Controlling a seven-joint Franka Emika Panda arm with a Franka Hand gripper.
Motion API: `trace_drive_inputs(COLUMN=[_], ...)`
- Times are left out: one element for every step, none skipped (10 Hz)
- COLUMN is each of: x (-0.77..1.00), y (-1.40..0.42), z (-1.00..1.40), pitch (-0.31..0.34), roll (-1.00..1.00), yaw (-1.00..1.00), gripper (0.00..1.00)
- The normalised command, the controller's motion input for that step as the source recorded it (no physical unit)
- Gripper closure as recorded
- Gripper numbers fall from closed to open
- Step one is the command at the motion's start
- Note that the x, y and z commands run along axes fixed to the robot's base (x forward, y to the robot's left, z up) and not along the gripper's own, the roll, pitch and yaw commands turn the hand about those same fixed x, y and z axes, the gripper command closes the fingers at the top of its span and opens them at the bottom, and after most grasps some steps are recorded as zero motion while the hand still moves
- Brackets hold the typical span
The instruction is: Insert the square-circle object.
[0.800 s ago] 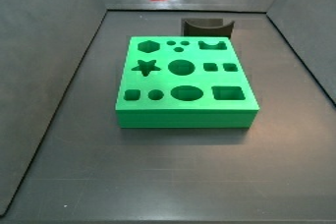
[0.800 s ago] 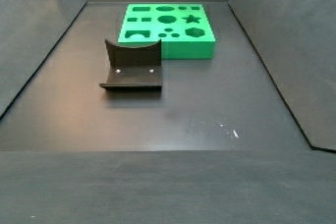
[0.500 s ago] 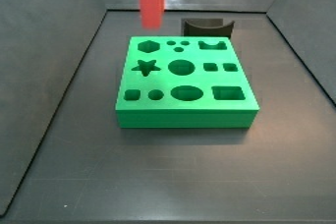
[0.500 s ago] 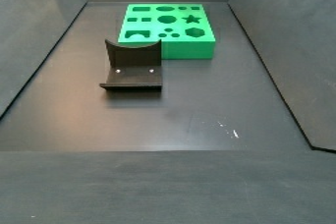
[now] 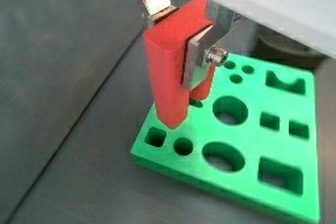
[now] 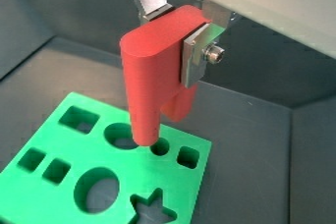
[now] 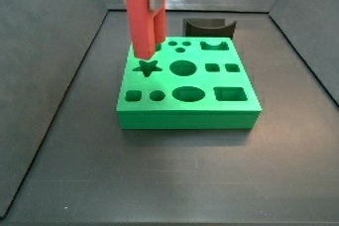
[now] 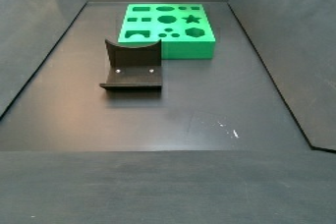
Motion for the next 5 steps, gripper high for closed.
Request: trace_drive_inputs(x=[0.00, 0.00, 0.00, -0.03, -0.02], y=[-0.20, -0.08, 0.00, 0.00, 0.00], z=[-0.22, -0.17, -0.37, -0.52, -0.51], pitch=[0.000, 0.000, 0.034, 0.000, 0.051], roll=[0.04, 0.06, -0.05, -0.17, -0.22], yaw=[-0.96, -1.00, -1.00, -0.89, -0.83], gripper=[1.00, 1.00, 1.00, 1.00, 1.00])
